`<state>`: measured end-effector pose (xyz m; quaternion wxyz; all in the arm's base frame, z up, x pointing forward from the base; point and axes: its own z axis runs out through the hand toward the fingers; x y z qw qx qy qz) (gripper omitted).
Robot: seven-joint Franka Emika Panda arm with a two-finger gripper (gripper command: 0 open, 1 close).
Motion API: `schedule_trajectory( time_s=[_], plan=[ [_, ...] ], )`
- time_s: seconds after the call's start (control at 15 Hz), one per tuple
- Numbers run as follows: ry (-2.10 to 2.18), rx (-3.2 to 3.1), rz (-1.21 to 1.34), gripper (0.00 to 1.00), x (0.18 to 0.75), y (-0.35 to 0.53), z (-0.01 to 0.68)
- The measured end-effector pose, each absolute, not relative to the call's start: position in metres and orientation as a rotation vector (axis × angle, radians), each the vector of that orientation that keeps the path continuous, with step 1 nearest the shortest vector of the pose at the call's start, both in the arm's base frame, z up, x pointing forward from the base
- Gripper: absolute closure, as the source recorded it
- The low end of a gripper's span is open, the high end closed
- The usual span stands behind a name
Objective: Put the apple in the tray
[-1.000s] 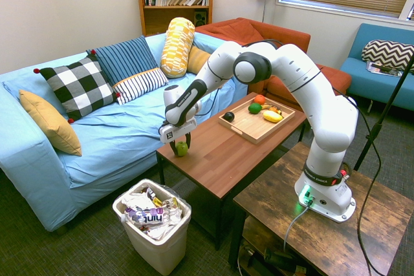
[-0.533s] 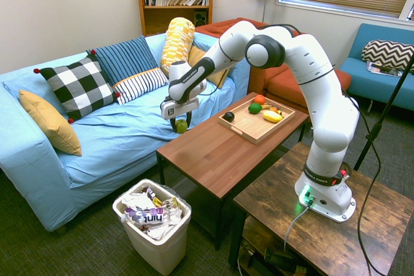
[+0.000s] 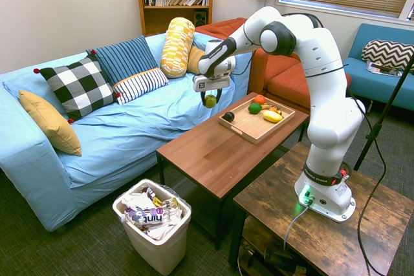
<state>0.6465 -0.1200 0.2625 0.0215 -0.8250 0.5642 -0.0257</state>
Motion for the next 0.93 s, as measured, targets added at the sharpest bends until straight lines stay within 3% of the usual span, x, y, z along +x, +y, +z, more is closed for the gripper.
schedule_trajectory(
  time_s=[0.47,0.93],
  plan=[
    [2.022,-2.412,-0.018,1.00,0.579,-0.262,0.237],
    [2.115,-2.418,0.119,1.00,0.556,-0.289,0.175]
  ],
)
